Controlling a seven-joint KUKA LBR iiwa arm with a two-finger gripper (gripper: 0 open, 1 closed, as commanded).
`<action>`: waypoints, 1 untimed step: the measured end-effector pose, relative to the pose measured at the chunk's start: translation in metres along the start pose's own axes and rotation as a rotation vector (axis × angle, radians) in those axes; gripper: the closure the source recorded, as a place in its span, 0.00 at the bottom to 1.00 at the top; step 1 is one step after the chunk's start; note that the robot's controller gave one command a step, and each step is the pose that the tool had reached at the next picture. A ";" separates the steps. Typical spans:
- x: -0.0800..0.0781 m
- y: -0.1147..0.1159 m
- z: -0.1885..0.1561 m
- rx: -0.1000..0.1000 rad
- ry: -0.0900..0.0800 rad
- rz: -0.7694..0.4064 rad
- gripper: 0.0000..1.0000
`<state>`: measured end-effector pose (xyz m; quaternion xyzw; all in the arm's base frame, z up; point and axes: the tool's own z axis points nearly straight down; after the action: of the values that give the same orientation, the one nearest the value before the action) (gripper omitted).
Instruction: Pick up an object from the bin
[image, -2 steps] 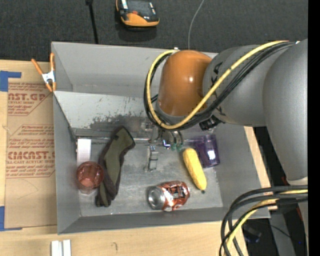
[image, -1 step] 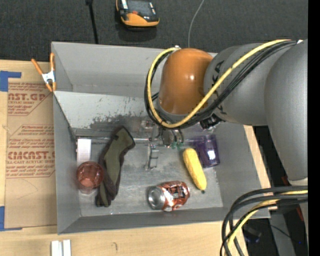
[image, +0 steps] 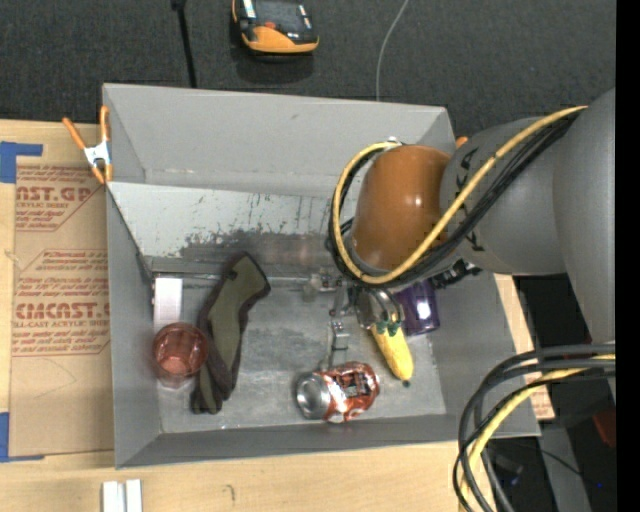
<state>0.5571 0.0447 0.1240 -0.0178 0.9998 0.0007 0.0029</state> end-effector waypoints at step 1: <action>0.018 -0.032 0.015 0.003 0.008 -0.003 0.00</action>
Offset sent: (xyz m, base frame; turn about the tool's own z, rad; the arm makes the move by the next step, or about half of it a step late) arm -0.0516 -0.0602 -0.0246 -0.1166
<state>0.5399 0.0122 0.1091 -0.0192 0.9998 -0.0010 -0.0010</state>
